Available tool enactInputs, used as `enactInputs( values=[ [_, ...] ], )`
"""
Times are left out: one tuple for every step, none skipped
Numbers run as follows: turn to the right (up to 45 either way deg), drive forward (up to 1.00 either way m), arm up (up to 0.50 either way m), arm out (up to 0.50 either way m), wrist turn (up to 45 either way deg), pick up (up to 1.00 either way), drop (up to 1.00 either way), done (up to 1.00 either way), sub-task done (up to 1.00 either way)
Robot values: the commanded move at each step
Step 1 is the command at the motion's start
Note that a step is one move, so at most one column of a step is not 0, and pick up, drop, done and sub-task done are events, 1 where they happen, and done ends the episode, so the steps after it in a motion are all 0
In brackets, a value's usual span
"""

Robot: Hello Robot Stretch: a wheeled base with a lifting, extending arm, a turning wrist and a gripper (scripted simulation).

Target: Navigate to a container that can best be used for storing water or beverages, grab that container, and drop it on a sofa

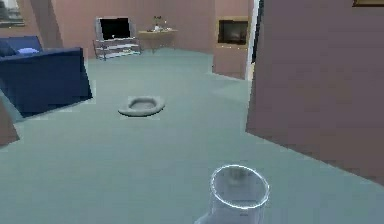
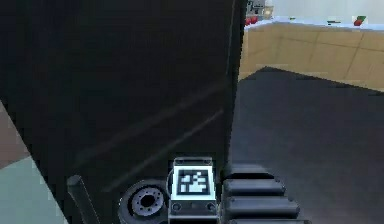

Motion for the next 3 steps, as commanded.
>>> enactInputs(
  values=[
    [0.0, 0.40, 0.00, 0.00, 0.0, 0.00, 0.00, 0.00, 0.00],
    [0.0, 1.00, 0.00, 0.00, 0.0, 0.00, 0.00, 0.00, 0.00],
    [0.0, 1.00, 0.00, 0.00, 0.0, 0.00, 0.00, 0.00, 0.00]
  ],
)
